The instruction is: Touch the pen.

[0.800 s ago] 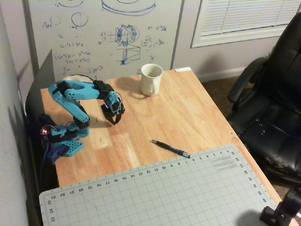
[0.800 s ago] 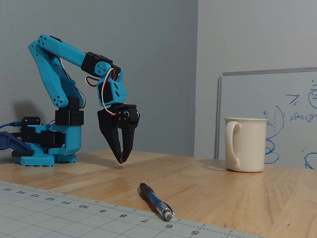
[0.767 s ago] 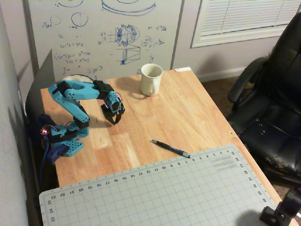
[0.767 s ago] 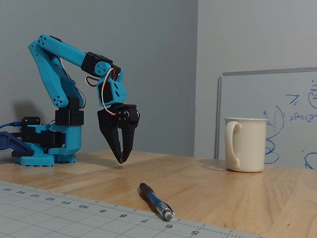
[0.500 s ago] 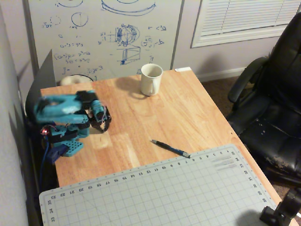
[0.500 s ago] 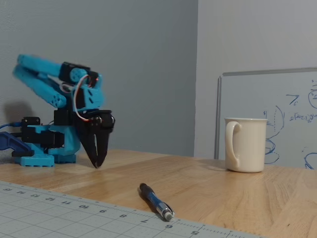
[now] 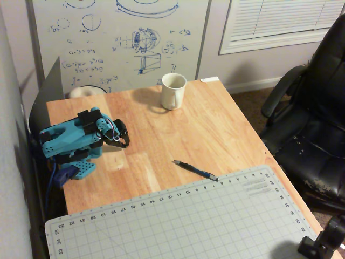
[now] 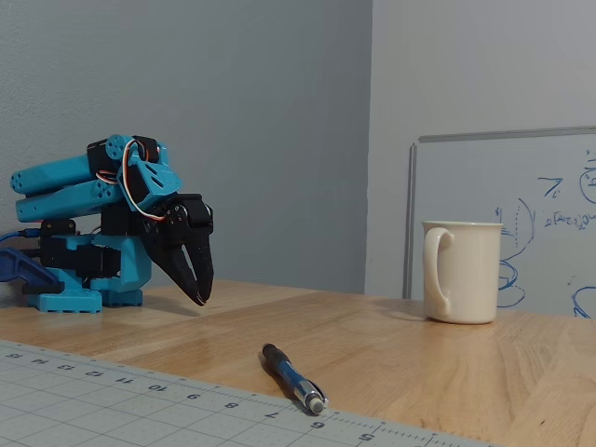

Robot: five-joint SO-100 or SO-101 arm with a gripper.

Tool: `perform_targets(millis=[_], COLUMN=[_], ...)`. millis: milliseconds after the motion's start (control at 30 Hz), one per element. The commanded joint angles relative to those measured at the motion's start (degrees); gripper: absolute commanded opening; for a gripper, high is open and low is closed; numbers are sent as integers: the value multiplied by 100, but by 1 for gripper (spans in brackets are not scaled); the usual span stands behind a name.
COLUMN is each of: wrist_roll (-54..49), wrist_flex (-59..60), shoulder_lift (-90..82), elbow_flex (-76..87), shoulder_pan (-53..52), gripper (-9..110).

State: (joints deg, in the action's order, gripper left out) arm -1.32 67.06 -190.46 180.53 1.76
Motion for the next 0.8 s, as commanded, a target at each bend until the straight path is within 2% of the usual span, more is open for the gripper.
perform_targets(millis=[0,133,267,500,767], wrist_roll=[53,62,53,70,-26], wrist_flex=[-299,-958,-1661,-2892,-3023], shoulder_lift=[-149,-26,958,4386,7603], elbow_flex=[-554,-782,-958,-2637,-5291], shoulder_pan=[-35,-44,-44,-88,-923], gripper=[1,1,1,1,1])
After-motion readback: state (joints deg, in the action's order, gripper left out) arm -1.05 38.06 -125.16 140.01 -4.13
